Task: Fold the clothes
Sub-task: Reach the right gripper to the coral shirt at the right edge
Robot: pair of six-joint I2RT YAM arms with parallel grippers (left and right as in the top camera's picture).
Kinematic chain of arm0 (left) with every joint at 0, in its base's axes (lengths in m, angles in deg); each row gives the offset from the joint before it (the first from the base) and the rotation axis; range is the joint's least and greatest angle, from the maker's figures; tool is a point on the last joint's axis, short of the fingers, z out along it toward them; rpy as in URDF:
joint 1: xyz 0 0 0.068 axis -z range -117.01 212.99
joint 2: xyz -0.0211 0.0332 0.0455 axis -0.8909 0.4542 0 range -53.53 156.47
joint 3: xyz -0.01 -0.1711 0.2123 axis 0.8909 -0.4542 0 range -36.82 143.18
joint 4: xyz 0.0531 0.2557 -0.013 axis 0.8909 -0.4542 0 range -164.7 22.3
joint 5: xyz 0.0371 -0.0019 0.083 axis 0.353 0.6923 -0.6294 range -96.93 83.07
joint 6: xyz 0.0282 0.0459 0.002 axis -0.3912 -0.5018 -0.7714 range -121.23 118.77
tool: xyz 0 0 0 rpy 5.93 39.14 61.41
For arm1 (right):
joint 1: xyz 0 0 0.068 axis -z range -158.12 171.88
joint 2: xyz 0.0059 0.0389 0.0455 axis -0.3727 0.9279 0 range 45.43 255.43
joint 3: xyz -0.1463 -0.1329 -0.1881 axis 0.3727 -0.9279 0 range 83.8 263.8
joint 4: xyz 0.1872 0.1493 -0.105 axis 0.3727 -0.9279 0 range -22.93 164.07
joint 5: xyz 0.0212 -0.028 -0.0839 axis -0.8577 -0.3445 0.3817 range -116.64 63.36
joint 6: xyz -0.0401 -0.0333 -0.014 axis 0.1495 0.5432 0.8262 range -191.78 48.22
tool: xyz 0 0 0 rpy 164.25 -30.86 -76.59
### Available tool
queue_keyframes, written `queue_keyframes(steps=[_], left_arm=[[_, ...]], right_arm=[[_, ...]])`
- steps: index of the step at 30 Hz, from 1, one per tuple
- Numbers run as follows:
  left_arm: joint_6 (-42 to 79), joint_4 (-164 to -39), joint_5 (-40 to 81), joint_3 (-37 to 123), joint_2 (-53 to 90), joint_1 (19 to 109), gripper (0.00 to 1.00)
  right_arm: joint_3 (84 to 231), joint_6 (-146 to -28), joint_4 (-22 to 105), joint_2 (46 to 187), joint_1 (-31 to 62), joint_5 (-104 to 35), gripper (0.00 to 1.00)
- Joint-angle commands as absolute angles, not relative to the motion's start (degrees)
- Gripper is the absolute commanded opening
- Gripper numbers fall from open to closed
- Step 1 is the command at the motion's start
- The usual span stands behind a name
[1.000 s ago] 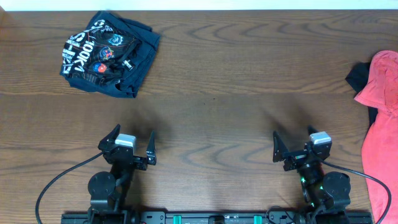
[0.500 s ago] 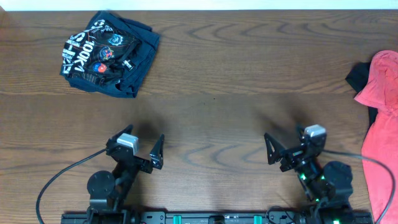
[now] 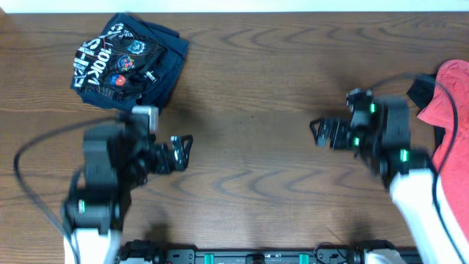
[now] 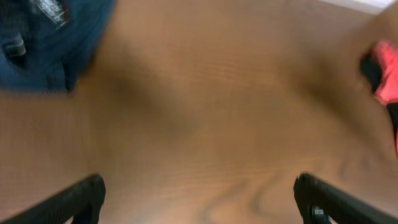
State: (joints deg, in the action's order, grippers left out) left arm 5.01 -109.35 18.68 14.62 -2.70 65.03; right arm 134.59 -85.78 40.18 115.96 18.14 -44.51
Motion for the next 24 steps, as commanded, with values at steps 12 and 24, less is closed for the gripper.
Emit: queue_keyframes(steps=[12,24], left_arm=[[5.5,-117.2,27.4,28.0,16.1,65.3,0.98],[5.5,-117.1,27.4,28.0,16.1,65.3,0.98]], right_arm=[[160.9,-88.6,36.2,140.4,38.5,-31.6,0.87],[161.4,-89.8,48.9,158.1,51.9,-29.6,0.78]])
